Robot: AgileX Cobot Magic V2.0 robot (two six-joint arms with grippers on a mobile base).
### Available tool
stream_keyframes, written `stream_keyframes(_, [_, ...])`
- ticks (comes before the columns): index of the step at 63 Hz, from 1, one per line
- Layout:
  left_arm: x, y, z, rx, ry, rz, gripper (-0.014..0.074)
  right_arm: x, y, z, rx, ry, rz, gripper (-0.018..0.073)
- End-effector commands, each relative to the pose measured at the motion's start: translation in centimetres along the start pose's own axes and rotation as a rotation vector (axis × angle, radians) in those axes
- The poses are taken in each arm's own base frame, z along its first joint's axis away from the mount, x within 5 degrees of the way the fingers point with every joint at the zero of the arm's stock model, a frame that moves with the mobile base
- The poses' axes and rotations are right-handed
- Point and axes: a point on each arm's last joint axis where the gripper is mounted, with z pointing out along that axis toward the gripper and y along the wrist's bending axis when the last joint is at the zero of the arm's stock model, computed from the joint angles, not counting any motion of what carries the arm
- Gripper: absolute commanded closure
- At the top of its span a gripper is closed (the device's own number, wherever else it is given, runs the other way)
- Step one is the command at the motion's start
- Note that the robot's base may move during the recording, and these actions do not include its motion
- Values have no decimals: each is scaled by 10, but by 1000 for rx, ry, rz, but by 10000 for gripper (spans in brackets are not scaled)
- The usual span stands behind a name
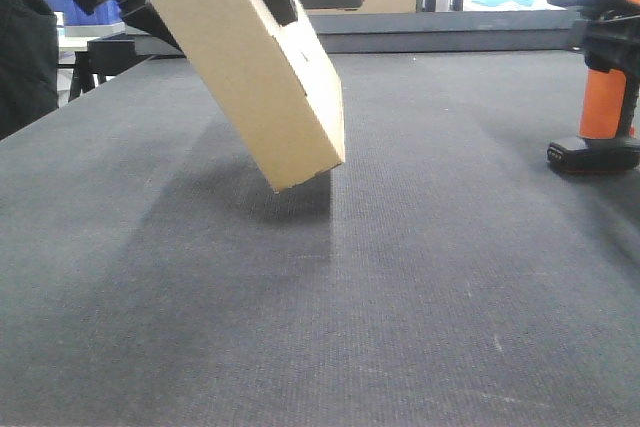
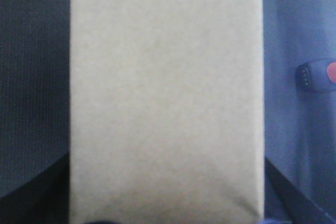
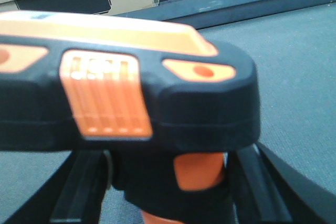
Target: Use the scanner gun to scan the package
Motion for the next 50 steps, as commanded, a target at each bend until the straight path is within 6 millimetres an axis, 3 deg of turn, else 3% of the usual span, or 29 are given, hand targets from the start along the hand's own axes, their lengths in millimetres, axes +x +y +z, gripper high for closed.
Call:
stream_keyframes(1, [-1, -3, -3, 10, -14, 4, 707, -6, 1, 1, -14, -56, -2, 727])
stream_keyframes(11, [-1, -3, -3, 10, -14, 4, 707, -20, 8, -3, -67, -129, -63, 727])
stream_keyframes(33, [-1, -3, -3, 10, -14, 4, 707, -28, 29, -14, -113, -33, -533, 713])
stream_keyframes(50, [-1, -3, -3, 16, -12, -2, 707, -32, 26, -14, -33, -59, -513, 713])
